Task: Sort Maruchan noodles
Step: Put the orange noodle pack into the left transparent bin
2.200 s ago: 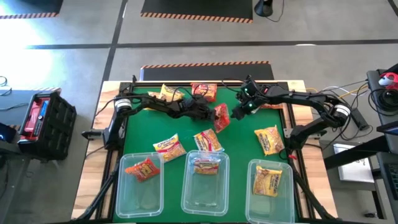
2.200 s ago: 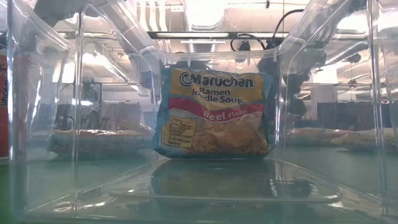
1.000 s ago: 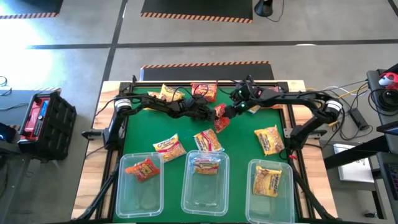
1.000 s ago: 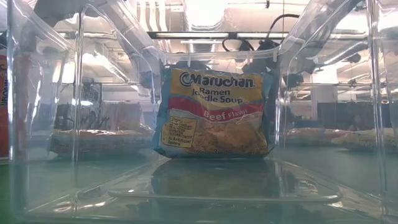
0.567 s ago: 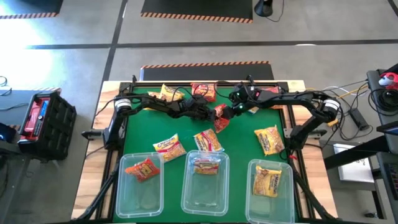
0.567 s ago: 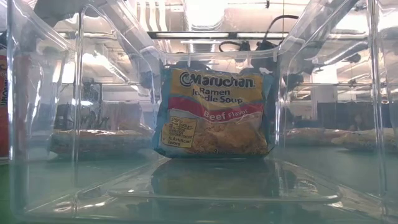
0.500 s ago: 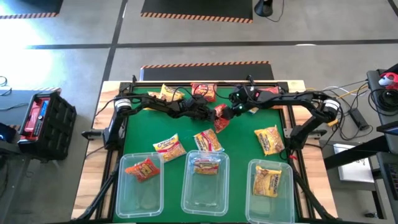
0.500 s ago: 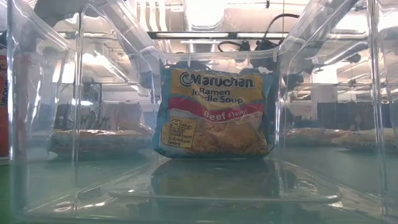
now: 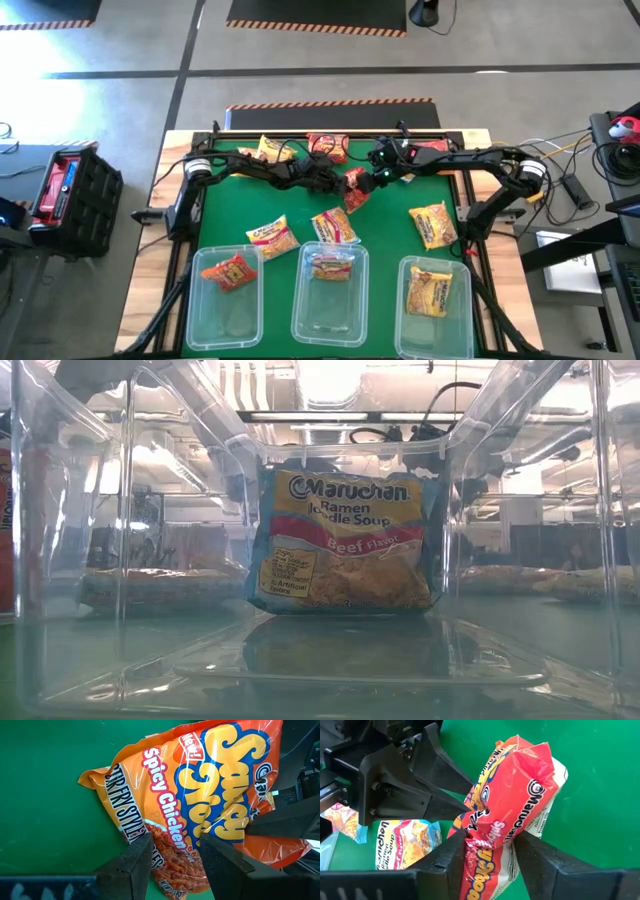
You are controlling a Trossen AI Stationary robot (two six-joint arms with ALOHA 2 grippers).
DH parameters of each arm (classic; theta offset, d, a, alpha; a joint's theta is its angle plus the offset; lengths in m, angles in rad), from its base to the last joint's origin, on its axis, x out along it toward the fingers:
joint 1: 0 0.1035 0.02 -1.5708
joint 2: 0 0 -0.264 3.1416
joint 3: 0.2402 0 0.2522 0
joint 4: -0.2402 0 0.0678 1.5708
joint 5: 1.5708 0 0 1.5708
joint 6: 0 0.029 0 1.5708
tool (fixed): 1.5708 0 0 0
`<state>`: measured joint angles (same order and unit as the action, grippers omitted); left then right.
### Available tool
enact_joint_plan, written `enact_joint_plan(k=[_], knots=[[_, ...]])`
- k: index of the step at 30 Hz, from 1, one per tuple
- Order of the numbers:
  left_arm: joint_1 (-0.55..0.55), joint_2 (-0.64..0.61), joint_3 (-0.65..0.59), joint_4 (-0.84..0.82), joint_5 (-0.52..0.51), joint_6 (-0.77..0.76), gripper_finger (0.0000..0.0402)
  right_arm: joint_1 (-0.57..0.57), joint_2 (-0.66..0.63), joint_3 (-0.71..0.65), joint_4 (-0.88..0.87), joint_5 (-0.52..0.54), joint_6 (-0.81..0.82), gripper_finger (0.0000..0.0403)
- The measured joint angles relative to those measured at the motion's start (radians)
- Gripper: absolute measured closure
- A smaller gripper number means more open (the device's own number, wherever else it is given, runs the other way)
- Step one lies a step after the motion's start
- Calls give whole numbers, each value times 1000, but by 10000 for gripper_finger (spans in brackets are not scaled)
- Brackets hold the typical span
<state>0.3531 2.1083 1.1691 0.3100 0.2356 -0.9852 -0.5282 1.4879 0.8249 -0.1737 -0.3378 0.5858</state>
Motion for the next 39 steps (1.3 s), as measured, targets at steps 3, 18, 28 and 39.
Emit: enact_joint_plan(k=[3, 18, 28, 39], knots=[[0, 1, 12, -7, 0, 0, 253, 0, 0, 0, -3, 1, -2, 266], [1, -74, -2, 9, 38, 21, 253, 0, 3, -2, -7, 1, -28, 280], [2, -144, -19, -50, 46, 52, 253, -2, 3, -2, -14, -2, -64, 280], [2, -264, -22, -281, -11, 113, 253, -9, -20, 3, -31, -26, -110, 280]])
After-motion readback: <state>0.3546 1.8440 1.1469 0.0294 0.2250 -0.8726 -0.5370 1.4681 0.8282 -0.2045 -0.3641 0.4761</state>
